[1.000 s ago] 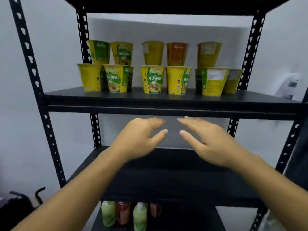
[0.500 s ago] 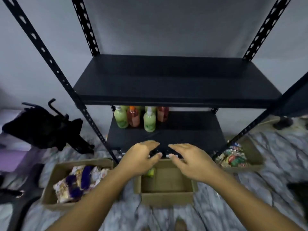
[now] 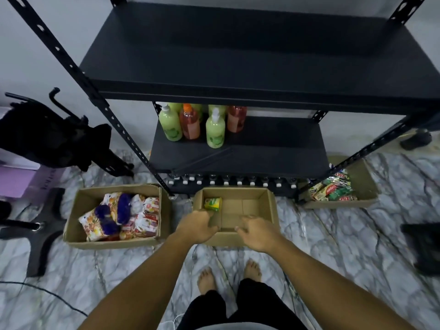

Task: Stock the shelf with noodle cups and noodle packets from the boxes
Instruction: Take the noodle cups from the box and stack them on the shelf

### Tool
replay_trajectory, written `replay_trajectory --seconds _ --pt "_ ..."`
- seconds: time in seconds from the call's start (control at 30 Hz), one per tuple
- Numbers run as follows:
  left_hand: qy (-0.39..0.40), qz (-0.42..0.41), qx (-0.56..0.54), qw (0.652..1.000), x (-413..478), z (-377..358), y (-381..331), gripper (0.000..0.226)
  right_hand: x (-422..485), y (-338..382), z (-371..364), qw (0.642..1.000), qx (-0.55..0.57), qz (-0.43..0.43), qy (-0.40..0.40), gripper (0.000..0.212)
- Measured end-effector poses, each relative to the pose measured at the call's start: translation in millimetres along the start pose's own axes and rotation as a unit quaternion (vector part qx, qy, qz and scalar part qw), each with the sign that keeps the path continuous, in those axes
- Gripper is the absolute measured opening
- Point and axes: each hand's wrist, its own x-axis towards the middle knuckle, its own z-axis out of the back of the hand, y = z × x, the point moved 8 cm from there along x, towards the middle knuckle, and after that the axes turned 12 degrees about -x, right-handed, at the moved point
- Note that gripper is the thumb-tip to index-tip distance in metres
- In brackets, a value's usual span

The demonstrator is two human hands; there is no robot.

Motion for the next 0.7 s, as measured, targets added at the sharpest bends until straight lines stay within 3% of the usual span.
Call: replay_trajectory --seconds 0.1,0.4,0.6,0.7 --pt "0.015 0.016 0.011 1.0 15.5 -9.3 8.8 0.064 16.0 -2.8 -16.4 1.0 0.002 0.002 0.022 0.06" --pt "0.022 0.022 0.01 0.999 75.4 -36.1 43.3 0.059 82.2 -24.9 -58.9 0.997 0.061 -0.019 0.051 0.061" --pt "0.005 0.054 0.004 0.998 184.5 -89.6 97.5 0.075 185.3 -44.7 -122.0 0.986 0.149 -0.045 0.053 0.057" --pt "0.0 0.054 0.001 0.999 250.3 -120.2 129.7 0.062 251.6 -60.0 -173.4 0.98 0.184 -0.038 0.06 0.042"
